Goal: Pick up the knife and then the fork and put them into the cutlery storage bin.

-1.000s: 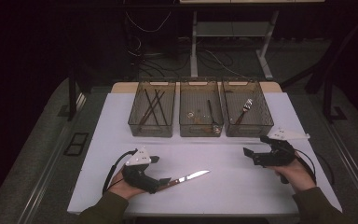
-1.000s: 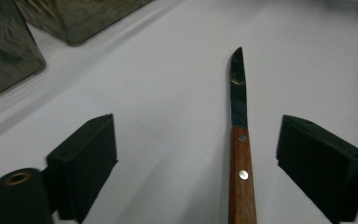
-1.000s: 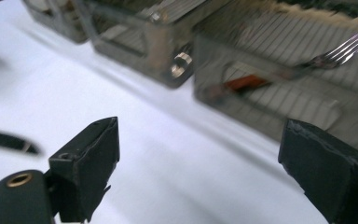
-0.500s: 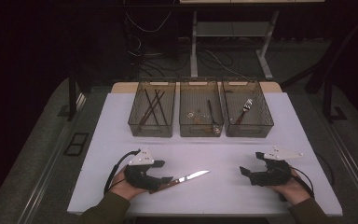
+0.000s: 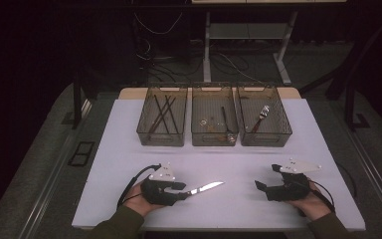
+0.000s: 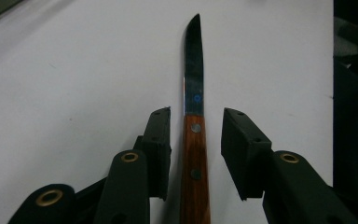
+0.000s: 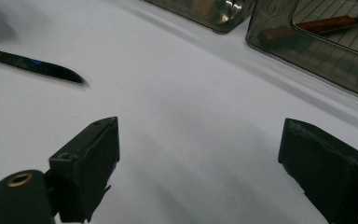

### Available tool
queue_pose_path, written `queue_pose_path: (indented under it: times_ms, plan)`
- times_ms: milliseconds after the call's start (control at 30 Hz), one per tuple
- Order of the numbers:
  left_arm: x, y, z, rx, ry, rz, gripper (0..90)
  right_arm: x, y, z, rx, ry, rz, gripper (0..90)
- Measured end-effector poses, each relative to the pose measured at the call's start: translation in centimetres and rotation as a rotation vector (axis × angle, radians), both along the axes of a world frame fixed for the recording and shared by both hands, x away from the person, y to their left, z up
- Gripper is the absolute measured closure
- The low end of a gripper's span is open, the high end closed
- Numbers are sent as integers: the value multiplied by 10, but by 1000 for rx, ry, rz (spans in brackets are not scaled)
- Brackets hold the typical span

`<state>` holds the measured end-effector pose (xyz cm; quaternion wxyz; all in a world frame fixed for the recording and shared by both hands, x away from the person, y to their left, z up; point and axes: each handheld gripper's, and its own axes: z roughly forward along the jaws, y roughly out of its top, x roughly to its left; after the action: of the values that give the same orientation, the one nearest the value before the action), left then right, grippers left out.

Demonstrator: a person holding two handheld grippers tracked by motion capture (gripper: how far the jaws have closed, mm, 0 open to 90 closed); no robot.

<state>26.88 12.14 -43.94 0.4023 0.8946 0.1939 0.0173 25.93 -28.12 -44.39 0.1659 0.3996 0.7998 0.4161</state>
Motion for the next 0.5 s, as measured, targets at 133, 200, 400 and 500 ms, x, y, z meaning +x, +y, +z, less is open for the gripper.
queue_pose_path:
  times_ms: [133,200,400,500]
  plan:
    - [-1,-4,-3,47,-7,-6,647,0,1,0,-8,-3,4,126]
    - [-1,-5,-5,65,-7,-12,676,0,1,0,-12,-4,5,125]
    - [-5,-7,-5,99,-48,-31,733,0,2,-1,-21,-3,5,126]
    - [-7,-10,-4,115,-65,-36,750,0,2,-1,-26,-3,7,126]
